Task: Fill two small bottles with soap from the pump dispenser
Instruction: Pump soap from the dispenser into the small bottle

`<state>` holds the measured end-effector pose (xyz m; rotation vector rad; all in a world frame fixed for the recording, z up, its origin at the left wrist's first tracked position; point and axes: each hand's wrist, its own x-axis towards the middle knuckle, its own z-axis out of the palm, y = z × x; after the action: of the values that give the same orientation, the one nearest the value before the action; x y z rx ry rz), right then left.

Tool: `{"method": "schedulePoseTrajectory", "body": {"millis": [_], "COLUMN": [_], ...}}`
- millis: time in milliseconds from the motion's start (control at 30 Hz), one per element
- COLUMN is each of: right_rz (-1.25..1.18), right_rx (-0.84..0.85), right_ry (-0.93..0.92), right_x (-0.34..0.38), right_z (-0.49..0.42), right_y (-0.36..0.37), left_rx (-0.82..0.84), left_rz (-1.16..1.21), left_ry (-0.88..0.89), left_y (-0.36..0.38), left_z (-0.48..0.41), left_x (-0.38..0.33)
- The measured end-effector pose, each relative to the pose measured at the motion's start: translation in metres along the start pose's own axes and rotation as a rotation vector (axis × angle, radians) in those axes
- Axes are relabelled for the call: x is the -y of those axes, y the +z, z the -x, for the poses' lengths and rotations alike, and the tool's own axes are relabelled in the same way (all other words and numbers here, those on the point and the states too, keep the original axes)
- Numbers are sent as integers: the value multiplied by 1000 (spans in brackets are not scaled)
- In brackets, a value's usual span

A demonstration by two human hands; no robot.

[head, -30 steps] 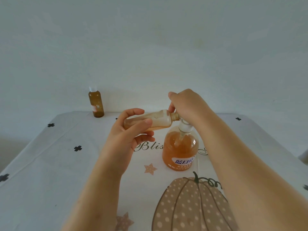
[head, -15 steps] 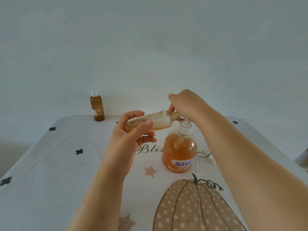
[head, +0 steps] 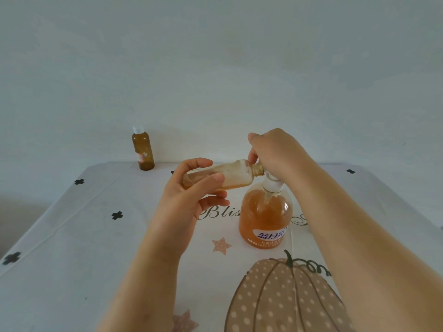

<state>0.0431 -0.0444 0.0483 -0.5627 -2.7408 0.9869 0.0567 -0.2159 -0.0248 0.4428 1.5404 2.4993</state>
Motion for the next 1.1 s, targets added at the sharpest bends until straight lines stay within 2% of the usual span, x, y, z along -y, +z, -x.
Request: {"method": "schedulePoseTrajectory", "body": {"millis": [833,1100], "right_rz": [51,30], "right_rx": [19,-17], "right_ry": [28,-30], "right_x": [13,6], "right_z": [7,6], "right_y": [-11,-7], "left_rx": [11,28], "left_rz": [28,49], "left_ry": [20,-10], "left_y": [3,1], "left_z": [3,2], "left_x": [-1,-1]}}
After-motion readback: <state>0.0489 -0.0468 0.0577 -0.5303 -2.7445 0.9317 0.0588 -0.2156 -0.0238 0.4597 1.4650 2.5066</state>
